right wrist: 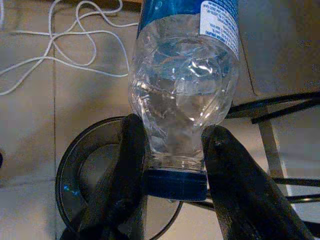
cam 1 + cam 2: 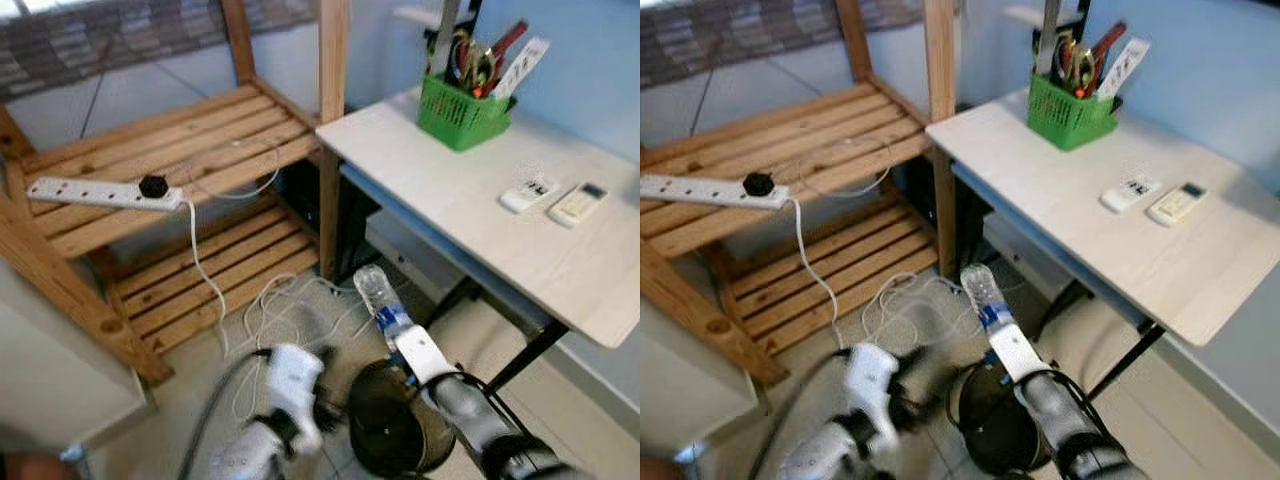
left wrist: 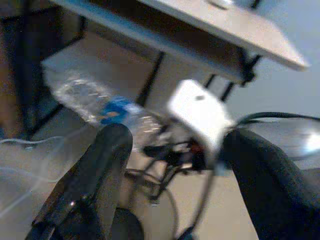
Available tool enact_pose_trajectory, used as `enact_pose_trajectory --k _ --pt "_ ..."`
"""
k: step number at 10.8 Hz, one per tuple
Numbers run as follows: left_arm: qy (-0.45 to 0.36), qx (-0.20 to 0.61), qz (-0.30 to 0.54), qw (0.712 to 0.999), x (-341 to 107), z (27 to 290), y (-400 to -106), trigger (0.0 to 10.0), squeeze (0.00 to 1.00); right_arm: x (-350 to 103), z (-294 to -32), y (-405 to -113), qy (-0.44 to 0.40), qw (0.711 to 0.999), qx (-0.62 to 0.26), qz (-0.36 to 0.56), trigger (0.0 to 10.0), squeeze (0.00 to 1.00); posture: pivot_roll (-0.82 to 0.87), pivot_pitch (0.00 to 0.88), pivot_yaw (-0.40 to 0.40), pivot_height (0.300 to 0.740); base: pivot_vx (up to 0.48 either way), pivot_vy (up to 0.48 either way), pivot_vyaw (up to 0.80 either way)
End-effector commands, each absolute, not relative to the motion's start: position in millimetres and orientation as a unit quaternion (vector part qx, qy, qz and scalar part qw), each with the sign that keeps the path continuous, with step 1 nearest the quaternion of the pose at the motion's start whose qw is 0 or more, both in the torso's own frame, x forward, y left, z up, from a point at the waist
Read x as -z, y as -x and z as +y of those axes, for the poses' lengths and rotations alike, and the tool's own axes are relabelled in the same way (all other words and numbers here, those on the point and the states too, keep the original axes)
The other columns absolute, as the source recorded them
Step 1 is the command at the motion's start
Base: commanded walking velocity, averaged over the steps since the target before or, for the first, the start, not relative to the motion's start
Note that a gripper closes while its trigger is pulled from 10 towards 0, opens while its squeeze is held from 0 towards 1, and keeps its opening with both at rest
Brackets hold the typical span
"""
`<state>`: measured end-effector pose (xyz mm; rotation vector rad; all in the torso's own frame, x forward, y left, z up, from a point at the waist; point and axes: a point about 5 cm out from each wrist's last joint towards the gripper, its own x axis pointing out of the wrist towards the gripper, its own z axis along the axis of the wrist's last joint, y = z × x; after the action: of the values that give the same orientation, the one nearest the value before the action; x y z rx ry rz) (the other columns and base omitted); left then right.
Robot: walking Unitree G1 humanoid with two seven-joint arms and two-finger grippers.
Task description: Clean up the room
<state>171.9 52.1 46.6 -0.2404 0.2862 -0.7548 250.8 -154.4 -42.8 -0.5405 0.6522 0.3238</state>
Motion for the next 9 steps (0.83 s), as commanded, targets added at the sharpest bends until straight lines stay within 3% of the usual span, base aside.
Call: enact_pose_trajectory --k 1,4,7,9 --pt "0.118 0.383 0.148 0.904 -46.7 51.0 -165.3 10.0 0.0 40.5 -152.6 -254.5 0.275 0.898 -0.151 0.309 10.0 0.0 0.07 0.148 0.052 0.74 0.0 0.0 0.0" --pt "0.115 0.375 0.198 0.899 -37.4 67.5 -135.3 10.0 0.0 38.4 -157.8 -259.2 0.33 0.883 -0.125 0.308 10.0 0.0 0.09 0.176 0.057 0.74 0.0 0.0 0.0" --pt "0.082 0.225 0.189 0.952 -47.5 118.2 -122.4 10.0 0.0 26.1 -160.9 -270.7 0.282 0.915 -0.109 0.268 10.0 0.0 0.07 0.133 0.048 0.74 0.0 0.0 0.0" --pt "0.087 0.225 0.199 0.95 -49.6 114.4 -109.7 10.0 0.0 35.2 -172.2 -261.0 0.315 0.895 -0.092 0.303 10.0 0.0 0.1 0.139 0.046 0.74 0.0 0.0 0.0"
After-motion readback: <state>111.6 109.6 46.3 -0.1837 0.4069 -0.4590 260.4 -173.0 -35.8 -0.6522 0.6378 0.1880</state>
